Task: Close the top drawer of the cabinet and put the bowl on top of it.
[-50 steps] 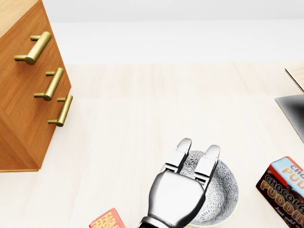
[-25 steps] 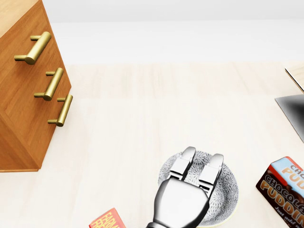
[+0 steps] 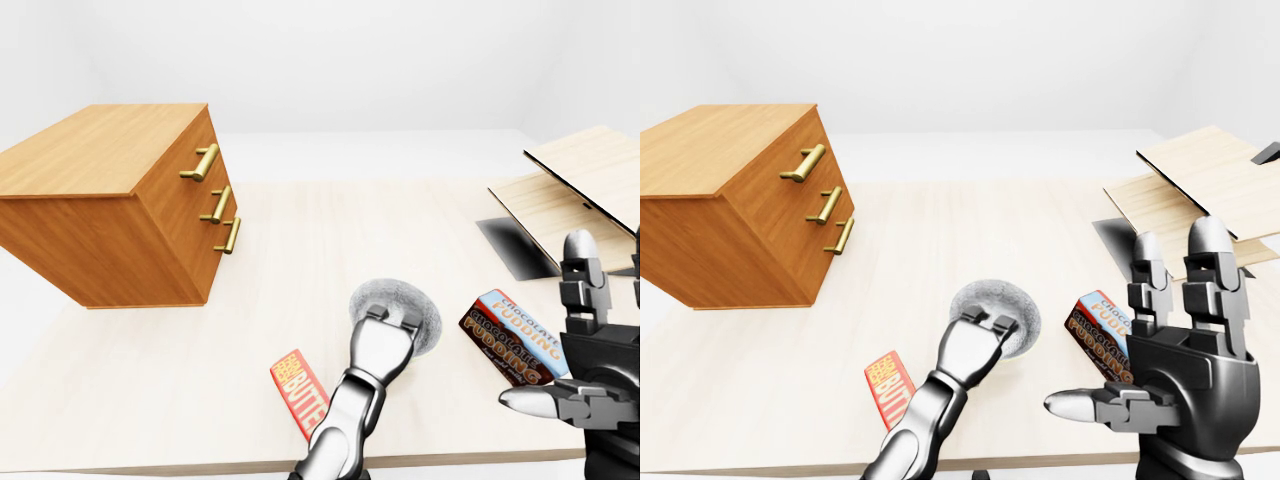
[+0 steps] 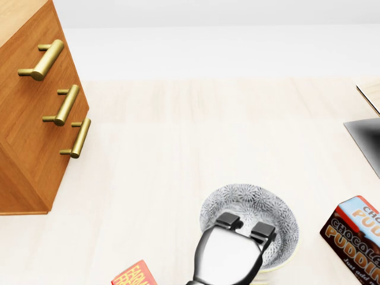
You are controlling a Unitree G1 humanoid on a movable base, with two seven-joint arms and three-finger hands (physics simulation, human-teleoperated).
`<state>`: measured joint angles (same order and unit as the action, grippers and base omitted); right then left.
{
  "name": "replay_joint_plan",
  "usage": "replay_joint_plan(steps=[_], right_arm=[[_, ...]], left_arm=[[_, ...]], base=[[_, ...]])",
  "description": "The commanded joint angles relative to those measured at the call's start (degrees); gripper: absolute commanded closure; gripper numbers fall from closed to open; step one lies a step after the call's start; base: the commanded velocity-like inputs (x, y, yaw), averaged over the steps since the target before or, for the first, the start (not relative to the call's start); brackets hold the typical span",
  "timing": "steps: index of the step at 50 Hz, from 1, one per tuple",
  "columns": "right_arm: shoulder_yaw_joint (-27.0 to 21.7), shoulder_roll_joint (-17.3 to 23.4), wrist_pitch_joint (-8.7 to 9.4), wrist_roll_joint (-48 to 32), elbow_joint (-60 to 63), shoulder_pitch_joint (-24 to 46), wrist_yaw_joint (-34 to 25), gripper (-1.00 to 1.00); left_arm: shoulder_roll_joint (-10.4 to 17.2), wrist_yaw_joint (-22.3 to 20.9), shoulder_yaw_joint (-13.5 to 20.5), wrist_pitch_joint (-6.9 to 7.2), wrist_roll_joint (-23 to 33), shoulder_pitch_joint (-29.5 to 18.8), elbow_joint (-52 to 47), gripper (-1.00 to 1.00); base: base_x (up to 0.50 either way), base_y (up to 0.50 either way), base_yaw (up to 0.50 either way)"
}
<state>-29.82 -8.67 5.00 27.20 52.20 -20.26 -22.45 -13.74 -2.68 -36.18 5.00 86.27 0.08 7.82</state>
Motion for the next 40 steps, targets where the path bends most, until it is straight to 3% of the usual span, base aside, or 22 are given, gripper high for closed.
replay_joint_plan(steps=[1,19,26,35,40], right_arm=[[0.2,0.0,0.0,-0.1,-0.2,-0.1,-0.2,-1.0],[0.8,-0.1,0.0,-0.5,-0.3,-0.4,-0.2,-1.0],[1.0,-0.2,0.0,-0.7,0.1,-0.4,-0.1,-1.0],[1.1,-0.3,0.0,-0.8,0.3,-0.6,-0.2,-1.0],[1.3,-0.4,0.0,-0.9,0.0,-0.6,-0.4,-1.0]], left_arm=[[-0.1,0.2,-0.2,0.0,0.2,0.0,-0.2,1.0],[0.6,-1.6,-0.6,0.0,0.8,0.8,-4.2,1.0],[0.9,-2.8,0.9,0.0,0.5,-0.1,-6.2,1.0],[1.1,-9.5,3.0,0.0,3.4,-1.5,-16.3,1.0],[0.2,-11.8,4.4,0.0,2.4,-2.9,-23.8,1.0]], base=[[0.0,0.0,0.0],[0.0,0.0,0.0],[0.0,0.0,0.0],[0.0,0.0,0.0],[0.0,0.0,0.0]])
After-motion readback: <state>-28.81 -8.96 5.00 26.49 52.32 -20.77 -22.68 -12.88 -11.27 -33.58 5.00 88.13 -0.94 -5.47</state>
